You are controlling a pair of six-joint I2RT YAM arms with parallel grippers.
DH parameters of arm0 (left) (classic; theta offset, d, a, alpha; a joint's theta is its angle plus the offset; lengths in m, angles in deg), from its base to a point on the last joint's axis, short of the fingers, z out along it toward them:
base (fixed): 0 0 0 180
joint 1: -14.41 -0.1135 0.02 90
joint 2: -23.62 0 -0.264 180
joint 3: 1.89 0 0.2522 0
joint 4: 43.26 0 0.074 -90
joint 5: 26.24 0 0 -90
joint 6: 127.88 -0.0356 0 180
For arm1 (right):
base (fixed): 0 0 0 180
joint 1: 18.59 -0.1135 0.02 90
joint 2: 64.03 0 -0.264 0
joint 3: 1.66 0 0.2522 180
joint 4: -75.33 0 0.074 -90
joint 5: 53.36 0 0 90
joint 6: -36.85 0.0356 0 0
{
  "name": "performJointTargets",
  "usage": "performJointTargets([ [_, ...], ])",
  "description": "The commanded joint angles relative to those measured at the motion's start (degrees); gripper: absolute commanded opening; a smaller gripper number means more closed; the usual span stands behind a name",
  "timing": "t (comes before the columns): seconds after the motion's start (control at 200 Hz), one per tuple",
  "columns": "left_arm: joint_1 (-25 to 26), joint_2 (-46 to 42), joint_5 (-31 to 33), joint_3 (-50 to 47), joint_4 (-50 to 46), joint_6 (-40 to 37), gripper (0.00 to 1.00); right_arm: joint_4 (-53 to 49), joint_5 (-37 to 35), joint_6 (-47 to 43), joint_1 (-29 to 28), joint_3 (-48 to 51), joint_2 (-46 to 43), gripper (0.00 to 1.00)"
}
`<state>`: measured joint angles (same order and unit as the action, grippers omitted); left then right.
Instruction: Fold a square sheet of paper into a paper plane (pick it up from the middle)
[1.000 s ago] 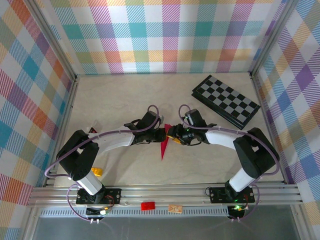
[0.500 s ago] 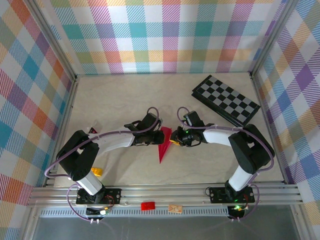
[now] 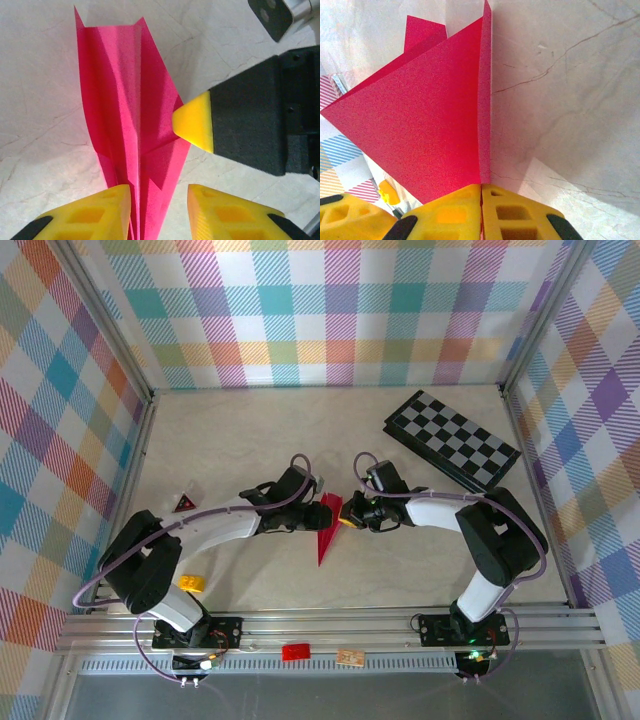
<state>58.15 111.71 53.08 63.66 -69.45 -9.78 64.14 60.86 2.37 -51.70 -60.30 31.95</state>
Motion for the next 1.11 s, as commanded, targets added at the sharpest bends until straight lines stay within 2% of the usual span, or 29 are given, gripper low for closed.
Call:
performJointTargets([
  [0.0, 1.0, -0.9, -2.0, -1.3, -1.8, 1.0, 0.36, 0.8, 0.4, 0.8, -0.4, 0.5, 0.2, 0.10],
  [0.33, 2.2, 0.4, -1.1, -1.6, -1.6, 1.5, 0.41, 0.9, 0.2, 1.0, -0.4, 0.8, 0.1, 0.11],
  [1.1, 2.6, 5.0, -3.0, 1.1, -0.5, 0.9, 0.37, 1.8, 0.7, 1.1, -0.4, 1.0, 0.4, 0.12],
])
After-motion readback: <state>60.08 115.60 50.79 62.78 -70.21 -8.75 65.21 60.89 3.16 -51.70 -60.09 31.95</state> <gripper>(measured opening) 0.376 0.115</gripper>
